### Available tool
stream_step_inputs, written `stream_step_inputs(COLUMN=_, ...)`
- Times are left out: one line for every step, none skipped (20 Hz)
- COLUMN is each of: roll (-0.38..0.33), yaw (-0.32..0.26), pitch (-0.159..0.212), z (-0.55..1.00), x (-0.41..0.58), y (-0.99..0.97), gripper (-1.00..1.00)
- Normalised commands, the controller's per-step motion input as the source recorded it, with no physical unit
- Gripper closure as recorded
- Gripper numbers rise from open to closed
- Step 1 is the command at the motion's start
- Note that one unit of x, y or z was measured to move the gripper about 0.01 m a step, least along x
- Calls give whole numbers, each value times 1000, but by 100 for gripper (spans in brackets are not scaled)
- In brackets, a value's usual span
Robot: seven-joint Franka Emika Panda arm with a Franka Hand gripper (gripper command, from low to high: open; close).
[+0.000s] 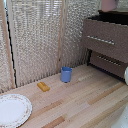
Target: Propose to navigate your clamp on the clench of the first drawer. Use gentle force to register to the cabinet. Send posterior your swing mandate till over it lurks, a cup of pink essence. Fortify your grip after aiming concentric with the pink cup’s periphery. Manoeuvre the pink towards the cabinet's top. Drop your compression till the cup is resting inside.
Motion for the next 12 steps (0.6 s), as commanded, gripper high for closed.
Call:
stream_step_inputs(roll=144, yaw=-56, pitch=0, z=783, x=189, y=-677, gripper=100)
stream_step_inputs(roll=138, yaw=-33, pitch=-1, z=754, x=326, y=-720, gripper=100)
stream_step_inputs(roll=142, yaw=-9, pitch=-20, z=737, x=354, y=-797, gripper=100)
stream_step_inputs(roll=140, yaw=-6, pitch=-25, z=743, x=349, y=-811, gripper=100)
stream_step_inputs(roll=155, yaw=0, pitch=-34, z=663, x=320, y=-851, gripper=100)
stream_step_inputs(roll=159, yaw=0, pitch=-33, z=560, x=240, y=-900, gripper=100)
stream_step_inputs(roll=157, yaw=0, pitch=-15, z=440, x=226, y=-900, gripper=100)
stream_step_inputs(roll=157, yaw=0, pitch=-3, z=297, x=223, y=-897, gripper=100)
stream_step_inputs(roll=155, yaw=0, pitch=0, z=163, x=231, y=-911, gripper=100)
stream_step_inputs(roll=160, yaw=0, pitch=0, z=37, x=237, y=-911, gripper=100)
stream_step_inputs(roll=154, yaw=0, pitch=0, z=0, x=209, y=-923, gripper=100)
stream_step_inputs(roll=132, yaw=0, pitch=0, z=0, x=131, y=-866, gripper=100)
